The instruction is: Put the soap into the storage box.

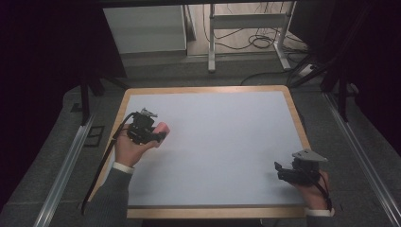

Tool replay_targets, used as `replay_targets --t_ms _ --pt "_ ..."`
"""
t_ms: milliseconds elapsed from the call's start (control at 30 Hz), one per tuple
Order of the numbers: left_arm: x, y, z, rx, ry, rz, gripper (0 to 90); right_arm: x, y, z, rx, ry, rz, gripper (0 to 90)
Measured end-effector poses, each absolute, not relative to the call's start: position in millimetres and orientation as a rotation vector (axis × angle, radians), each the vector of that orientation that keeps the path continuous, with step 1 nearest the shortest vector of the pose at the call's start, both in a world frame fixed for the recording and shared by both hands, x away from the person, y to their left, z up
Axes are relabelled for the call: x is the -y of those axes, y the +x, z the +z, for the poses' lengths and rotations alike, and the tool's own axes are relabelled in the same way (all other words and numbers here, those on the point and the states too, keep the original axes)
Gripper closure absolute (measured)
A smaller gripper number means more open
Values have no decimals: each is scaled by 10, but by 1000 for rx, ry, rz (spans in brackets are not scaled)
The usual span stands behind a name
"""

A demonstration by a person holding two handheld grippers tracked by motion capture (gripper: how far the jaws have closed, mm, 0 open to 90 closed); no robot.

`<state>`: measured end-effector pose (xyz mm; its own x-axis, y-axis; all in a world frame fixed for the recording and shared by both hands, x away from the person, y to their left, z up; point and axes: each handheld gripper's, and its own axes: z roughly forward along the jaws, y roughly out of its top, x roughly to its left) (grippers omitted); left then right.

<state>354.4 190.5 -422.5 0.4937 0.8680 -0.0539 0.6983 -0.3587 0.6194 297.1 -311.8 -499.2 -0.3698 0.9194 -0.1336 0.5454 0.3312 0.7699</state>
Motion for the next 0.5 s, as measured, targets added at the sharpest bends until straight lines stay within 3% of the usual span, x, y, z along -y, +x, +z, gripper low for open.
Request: replay_targets --t_ms 500 --pt "-2178 3629 -4263 -1367 2124 396 601 3080 2961 -4979 -2045 1264 857 129"
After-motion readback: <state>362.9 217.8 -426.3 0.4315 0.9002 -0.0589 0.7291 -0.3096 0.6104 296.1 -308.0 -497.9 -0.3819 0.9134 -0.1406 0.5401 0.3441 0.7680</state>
